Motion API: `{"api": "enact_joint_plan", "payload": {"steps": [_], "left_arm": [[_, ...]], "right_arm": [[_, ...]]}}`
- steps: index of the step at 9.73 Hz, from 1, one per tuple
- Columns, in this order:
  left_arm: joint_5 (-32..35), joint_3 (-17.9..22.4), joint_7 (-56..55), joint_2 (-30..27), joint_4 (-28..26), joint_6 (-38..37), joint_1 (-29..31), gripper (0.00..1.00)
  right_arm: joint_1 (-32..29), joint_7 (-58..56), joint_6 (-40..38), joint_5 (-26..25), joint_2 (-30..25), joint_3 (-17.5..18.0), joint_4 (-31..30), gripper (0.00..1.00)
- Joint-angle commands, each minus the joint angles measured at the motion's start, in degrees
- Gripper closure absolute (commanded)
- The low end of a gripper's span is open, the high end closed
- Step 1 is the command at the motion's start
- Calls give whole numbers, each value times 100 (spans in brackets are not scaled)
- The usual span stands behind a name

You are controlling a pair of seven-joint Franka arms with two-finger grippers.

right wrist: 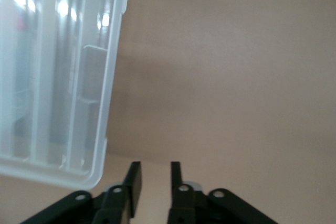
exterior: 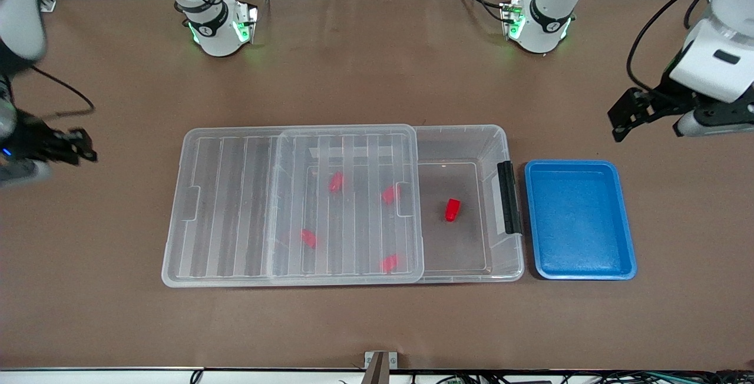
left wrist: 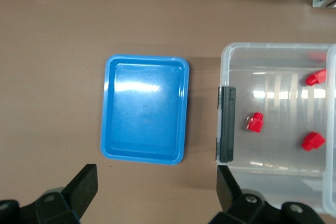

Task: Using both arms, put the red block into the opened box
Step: 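Move the right gripper back to the edge of the clear lid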

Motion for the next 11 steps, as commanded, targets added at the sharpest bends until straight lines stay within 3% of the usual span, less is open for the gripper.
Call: {"api": "enact_joint_plan", "payload": {"steps": [1, 2, 4, 5, 11], "left_arm": [[-279, 219, 437, -409, -415, -229, -63, 0], [-384, 595, 796, -567, -469, -438, -325, 0], [-805, 1482, 1072, -823, -723, -633, -862, 0], [-920, 1669, 1063, -972, -985, -634, -986, 0], [-904, 1732, 1089, -1035, -1164, -634, -960, 0]], "right_arm": [[-34, -557, 630, 239, 605, -16, -226, 100], [-25, -584, 965, 633, 685, -16, -542, 100], [123, -593, 1065, 742, 747, -7, -624, 100], [264, -584, 1073, 742, 826, 2, -624, 100], [774, -444, 1065, 1523, 1055, -7, -572, 100]]}}
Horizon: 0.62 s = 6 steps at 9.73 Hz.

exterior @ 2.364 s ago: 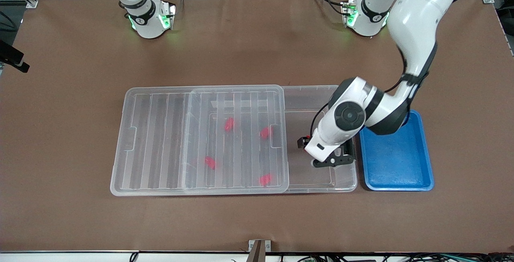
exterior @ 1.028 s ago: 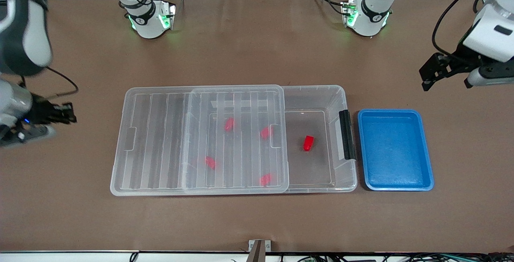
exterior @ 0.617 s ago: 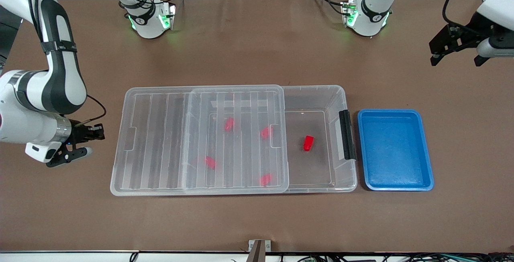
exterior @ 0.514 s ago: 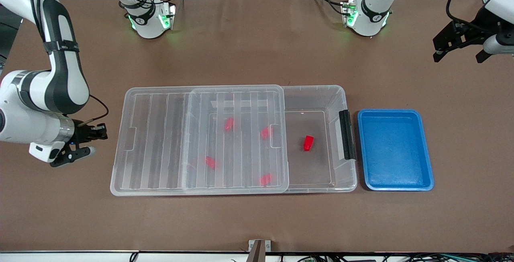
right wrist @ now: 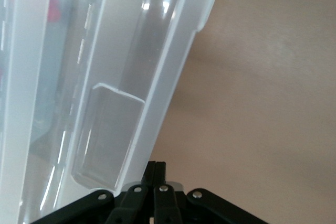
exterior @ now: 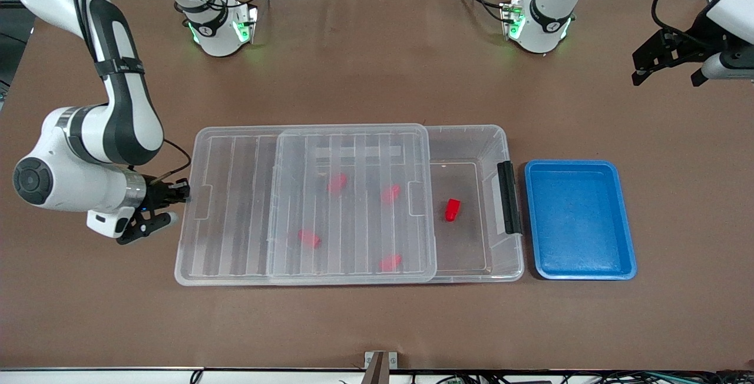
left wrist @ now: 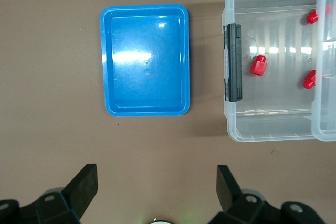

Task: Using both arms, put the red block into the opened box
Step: 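Move the right gripper back to the edge of the clear lid, then push the clear lid back over the box with the right gripper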

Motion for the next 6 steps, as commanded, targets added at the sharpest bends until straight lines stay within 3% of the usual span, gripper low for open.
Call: {"api": "enact_joint_plan", "payload": {"steps": [1, 6], "left_arm": [[-36, 36, 59, -29, -255, 30, -28, 0], [17, 36, 234, 120, -106, 108, -19, 0]], "right_arm": [[234, 198, 26, 260, 26, -27, 13, 100], [894, 866, 52, 436, 114, -27, 154, 100]]}}
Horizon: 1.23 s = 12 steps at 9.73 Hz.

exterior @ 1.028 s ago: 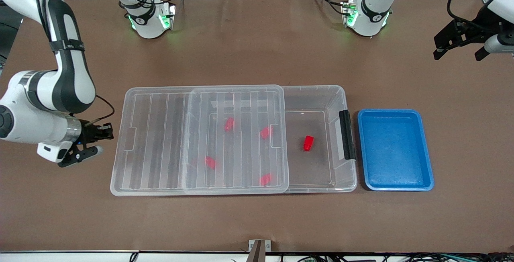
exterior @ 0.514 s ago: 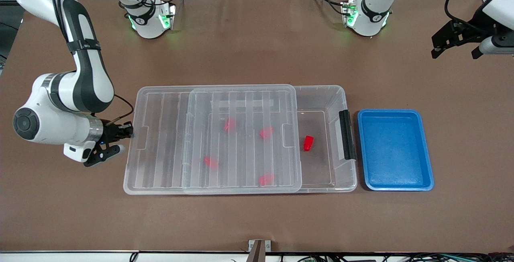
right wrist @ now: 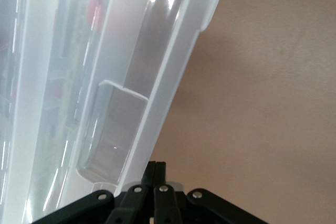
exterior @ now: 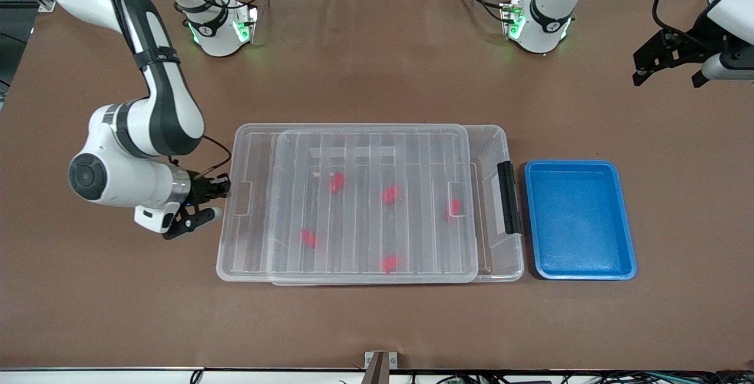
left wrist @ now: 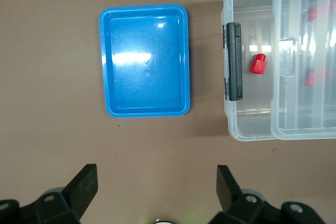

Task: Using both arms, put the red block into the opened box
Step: 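Push the clear lid back over the box with the right gripper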

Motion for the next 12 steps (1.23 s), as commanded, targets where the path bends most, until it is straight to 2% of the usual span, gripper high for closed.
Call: {"api": "enact_joint_plan", "payload": {"steps": [1, 8, 9, 10, 11, 12], "left_arm": [[8, 28, 107, 178, -90, 160, -20, 0], [25, 45, 98, 187, -20, 135, 50, 0], [43, 54, 89, 187, -2, 91, 50, 0], [191, 45, 98, 187, 68, 21, 67, 0], [227, 36, 98, 187, 86, 12, 50, 0], [228, 36, 89, 196, 86, 12, 50, 0]], "right_arm": [[227, 258, 1, 169, 91, -37, 134, 100], [440, 381, 107, 169, 153, -37, 161, 100], [448, 381, 81, 160, 153, -45, 196, 97], [370, 390, -33, 90, 109, -98, 361, 58], [247, 521, -338, 38, -22, -281, 398, 1], [237, 801, -463, -233, -502, -683, 407, 0]]}}
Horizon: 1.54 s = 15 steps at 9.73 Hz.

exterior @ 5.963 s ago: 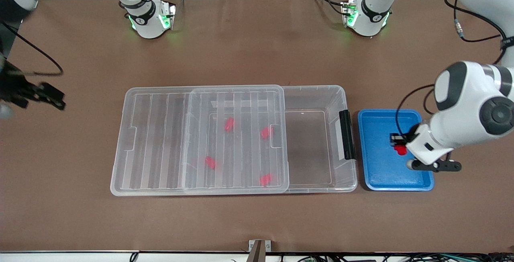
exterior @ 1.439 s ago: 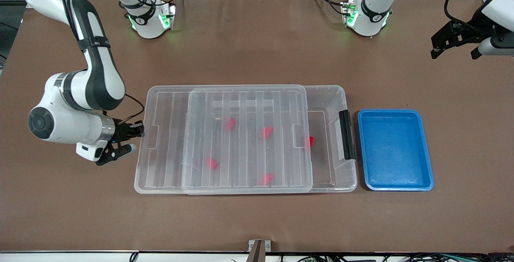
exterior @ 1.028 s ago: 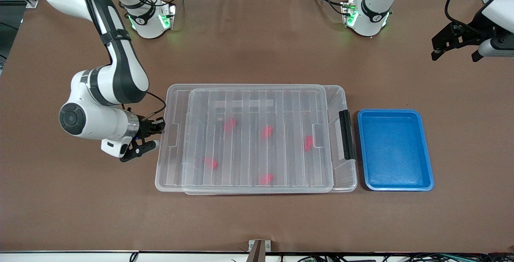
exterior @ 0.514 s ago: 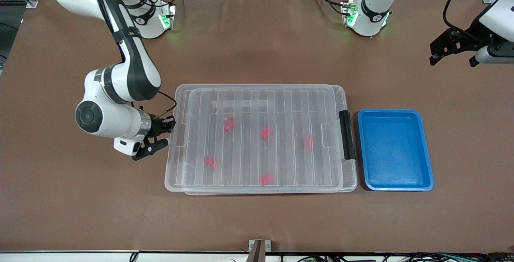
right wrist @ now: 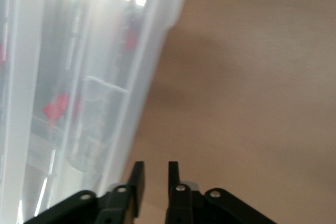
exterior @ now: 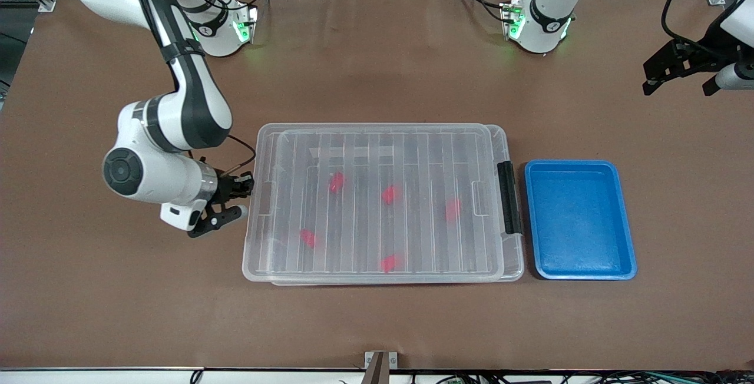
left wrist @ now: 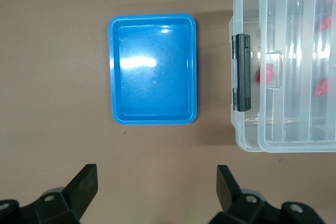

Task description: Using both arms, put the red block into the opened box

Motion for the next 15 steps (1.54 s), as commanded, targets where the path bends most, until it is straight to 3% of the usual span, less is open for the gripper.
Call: {"api": "enact_joint_plan", "payload": {"steps": [1, 2, 5, 6, 7, 10, 11, 12, 15], "left_arm": [[111, -9, 85, 78, -64, -100, 6, 0], [111, -9, 85, 78, -64, -100, 6, 0], [111, -9, 67, 87, -55, -100, 15, 0], [111, -9, 67, 87, -55, -100, 15, 0], [111, -9, 76, 87, -46, -100, 15, 0], [111, -9, 76, 87, -38, -100, 6, 0], [111, -9, 76, 87, -38, -100, 6, 0], [111, -9, 85, 87, -38, -100, -3, 0], [111, -9, 85, 69, -38, -100, 6, 0]], "right_arm": [[-117, 684, -390, -635, -853, -538, 0, 0], [-134, 1114, -434, -1057, -1204, -566, -9, 0], [-572, 1810, -961, -1141, -2057, -672, 61, 0], [-1122, 1622, -1249, -1141, -2234, -350, 96, 0], [-1920, 1428, -1930, -1193, -2436, 314, 297, 0], [-2787, 1365, -2543, -1517, -2946, 900, 413, 0], [-2580, 1382, -2535, -2145, -2921, 936, 422, 0], [-2500, 1374, -2526, -2238, -2904, 902, 465, 0], [-2621, 1382, -2456, -1758, -2886, 892, 466, 0]]}}
